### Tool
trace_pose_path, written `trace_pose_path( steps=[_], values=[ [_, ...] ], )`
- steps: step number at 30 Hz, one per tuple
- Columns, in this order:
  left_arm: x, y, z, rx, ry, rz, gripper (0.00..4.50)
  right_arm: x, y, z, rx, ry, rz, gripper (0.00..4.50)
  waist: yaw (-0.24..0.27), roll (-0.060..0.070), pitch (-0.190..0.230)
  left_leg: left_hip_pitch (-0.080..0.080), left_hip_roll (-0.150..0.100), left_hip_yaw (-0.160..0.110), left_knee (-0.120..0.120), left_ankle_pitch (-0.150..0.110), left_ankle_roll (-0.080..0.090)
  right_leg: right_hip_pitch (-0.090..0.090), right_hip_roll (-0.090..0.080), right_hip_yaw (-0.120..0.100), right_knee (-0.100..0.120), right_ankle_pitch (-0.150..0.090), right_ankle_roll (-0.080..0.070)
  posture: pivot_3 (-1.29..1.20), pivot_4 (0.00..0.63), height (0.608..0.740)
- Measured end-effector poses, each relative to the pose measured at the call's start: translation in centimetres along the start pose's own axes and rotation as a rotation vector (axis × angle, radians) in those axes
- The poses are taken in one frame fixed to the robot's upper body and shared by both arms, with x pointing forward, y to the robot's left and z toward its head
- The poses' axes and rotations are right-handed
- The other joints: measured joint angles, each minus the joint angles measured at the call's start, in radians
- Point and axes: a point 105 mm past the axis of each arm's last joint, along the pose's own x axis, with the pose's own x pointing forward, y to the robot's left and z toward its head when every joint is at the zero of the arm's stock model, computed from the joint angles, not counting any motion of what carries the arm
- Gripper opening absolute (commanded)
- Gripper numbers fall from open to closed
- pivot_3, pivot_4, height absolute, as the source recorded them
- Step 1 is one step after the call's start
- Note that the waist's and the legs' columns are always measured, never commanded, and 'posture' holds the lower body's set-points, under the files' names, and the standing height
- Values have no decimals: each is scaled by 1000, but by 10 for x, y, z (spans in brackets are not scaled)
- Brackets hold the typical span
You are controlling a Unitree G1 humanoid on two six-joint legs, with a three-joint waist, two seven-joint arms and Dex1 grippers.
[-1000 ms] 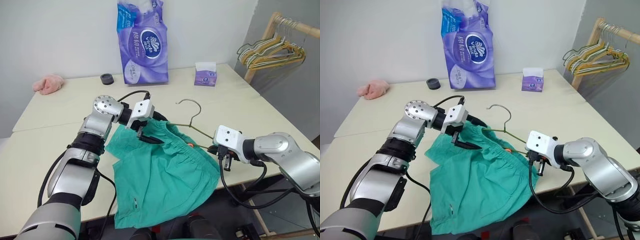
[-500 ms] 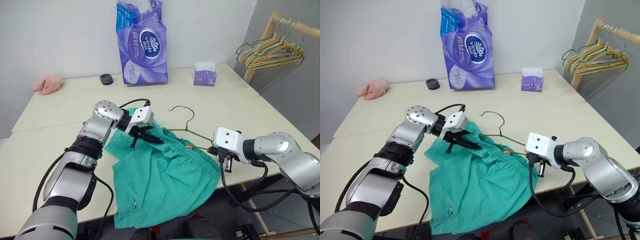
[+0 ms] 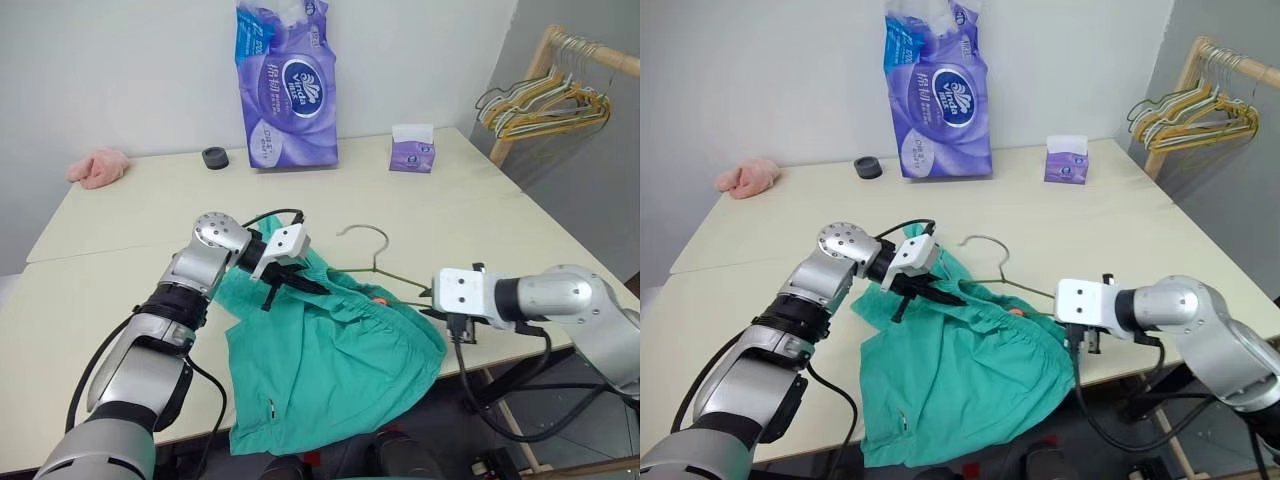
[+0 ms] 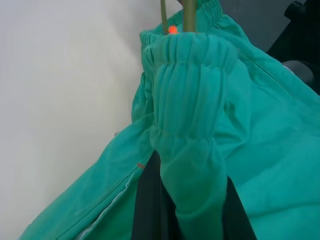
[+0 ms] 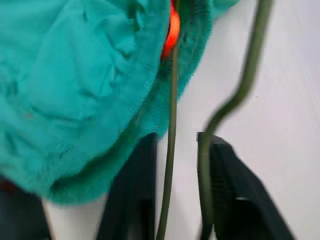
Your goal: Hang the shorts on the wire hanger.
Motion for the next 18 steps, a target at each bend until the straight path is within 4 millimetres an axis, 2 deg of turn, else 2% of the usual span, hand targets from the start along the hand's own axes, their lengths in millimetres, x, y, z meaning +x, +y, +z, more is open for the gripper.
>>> trace_pose_path(
  steps=[5, 8, 10, 14, 17, 18],
  values=[
    [1, -1, -2, -7, 1, 0, 0, -23, 5, -35, 106, 106, -55, 4061, -2, 0, 0, 1, 0, 0, 0, 0, 0, 1, 0, 0, 1, 0, 0, -278, 21, 740],
    [1, -1, -4, -16, -3, 6, 0, -40, 10, -61, 316, 100, -199, 4061, 2, -2, -1, 1, 0, 0, 0, 0, 0, 1, 0, 0, 1, 0, 0, -281, 24, 740],
    [0, -1, -4, -19, -5, 10, 0, -46, 20, -65, 495, 21, -275, 4061, 2, -2, -1, 1, 0, 0, 1, 0, 0, 1, 0, 0, 2, 0, 0, -283, 23, 740],
    [1, 0, -3, -27, -11, 17, 0, -40, 53, -49, 667, -120, -276, 4061, 0, -3, -4, 1, 1, -1, 2, 0, 0, 2, 1, -1, 3, 0, 1, -291, 23, 740],
    [0, 1, -6, -39, -9, 29, 0, -14, 85, -31, 857, -241, -246, 4061, -3, 0, -7, 1, 1, -1, 2, -1, 0, 1, 1, 1, 3, 0, 1, -292, 23, 740],
    [0, 1, -6, -39, -7, 31, 0, -9, 89, -29, 885, -248, -241, 4061, -3, 2, -8, 1, 1, 0, 4, -2, 2, 2, 1, 2, 3, 0, 1, -292, 24, 740]
  ],
)
